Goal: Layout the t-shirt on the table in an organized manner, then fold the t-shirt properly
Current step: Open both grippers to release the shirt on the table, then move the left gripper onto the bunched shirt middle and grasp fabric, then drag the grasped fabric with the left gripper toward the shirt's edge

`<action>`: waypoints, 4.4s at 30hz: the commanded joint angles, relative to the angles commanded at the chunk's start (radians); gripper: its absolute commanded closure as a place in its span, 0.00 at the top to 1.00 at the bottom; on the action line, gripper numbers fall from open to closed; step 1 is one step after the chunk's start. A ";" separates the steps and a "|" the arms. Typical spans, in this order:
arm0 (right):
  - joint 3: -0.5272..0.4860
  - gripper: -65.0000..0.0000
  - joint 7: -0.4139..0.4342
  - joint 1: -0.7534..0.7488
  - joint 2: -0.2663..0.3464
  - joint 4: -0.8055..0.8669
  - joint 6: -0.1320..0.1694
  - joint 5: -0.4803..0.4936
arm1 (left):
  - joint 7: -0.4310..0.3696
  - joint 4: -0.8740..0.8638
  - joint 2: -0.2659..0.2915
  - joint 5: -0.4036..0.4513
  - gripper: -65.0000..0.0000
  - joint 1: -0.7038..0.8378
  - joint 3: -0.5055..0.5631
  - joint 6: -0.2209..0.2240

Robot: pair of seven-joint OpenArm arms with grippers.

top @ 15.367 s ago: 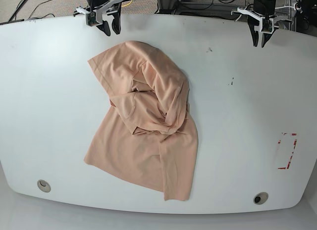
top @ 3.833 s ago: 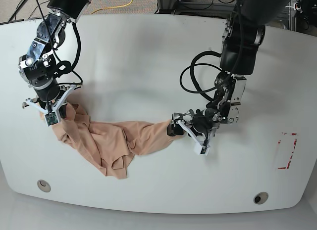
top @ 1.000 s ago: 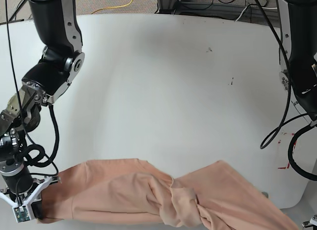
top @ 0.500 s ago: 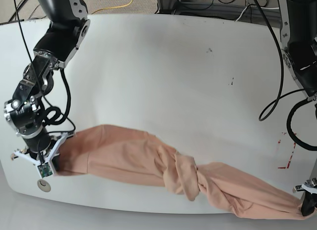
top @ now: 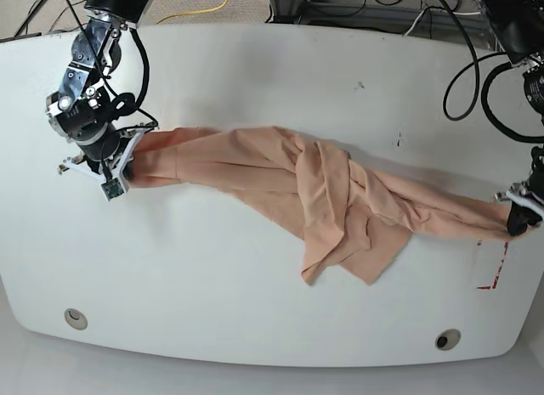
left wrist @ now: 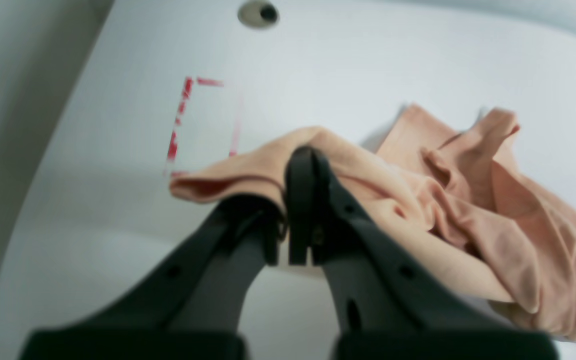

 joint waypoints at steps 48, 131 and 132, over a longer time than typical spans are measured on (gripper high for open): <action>0.000 0.83 -0.003 -0.130 -0.012 0.037 0.000 0.041 | 0.002 0.000 -0.089 0.006 0.71 0.161 -0.132 -0.132; 0.000 0.83 -0.002 -0.021 -0.144 -0.012 0.000 -0.060 | -0.005 -0.361 0.548 0.549 0.39 -0.250 0.617 -0.068; 0.000 0.83 -0.002 -0.020 -0.144 -0.012 0.000 -0.060 | -0.005 -0.361 0.548 0.549 0.28 -0.250 0.618 -0.068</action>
